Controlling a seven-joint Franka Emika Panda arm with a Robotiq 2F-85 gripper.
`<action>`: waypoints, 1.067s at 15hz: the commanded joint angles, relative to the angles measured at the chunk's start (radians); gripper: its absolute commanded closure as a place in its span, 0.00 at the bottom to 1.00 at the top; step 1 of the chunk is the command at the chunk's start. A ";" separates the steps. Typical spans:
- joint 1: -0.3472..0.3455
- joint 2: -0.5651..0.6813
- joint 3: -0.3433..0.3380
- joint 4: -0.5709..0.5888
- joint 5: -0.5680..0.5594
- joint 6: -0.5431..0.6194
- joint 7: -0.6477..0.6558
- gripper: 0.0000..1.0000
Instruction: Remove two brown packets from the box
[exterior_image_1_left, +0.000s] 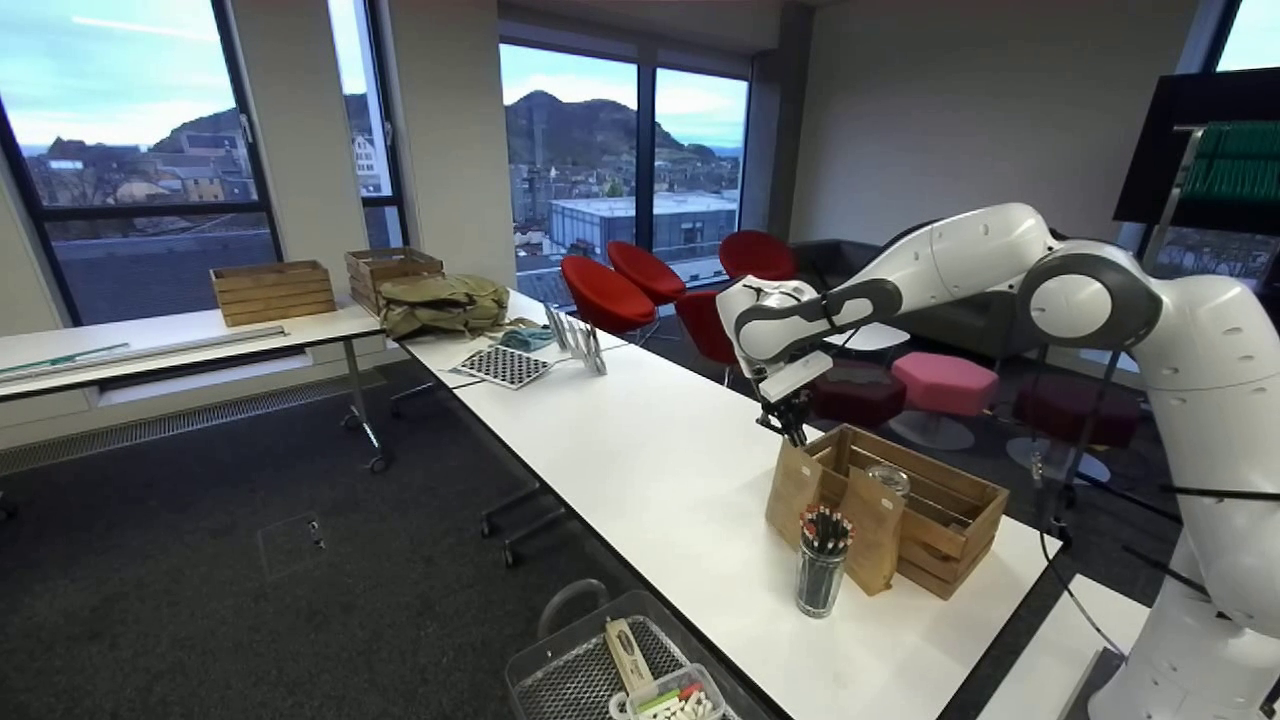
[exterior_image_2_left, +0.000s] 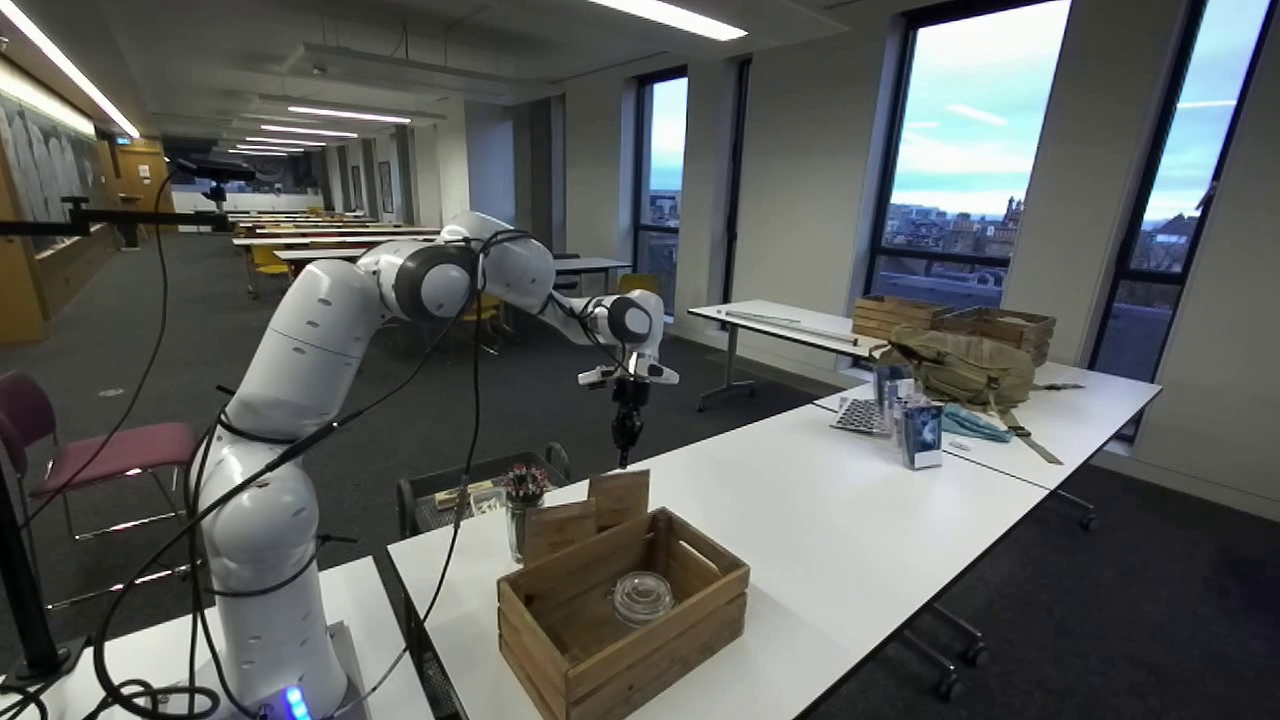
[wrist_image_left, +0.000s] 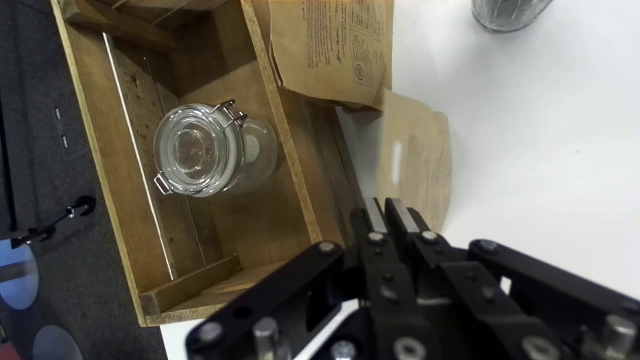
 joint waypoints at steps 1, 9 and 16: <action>-0.005 0.002 -0.017 0.033 0.020 -0.015 -0.042 0.59; -0.060 -0.101 -0.021 0.002 0.131 -0.019 -0.117 0.01; -0.156 -0.383 -0.064 -0.161 0.243 0.042 -0.209 0.00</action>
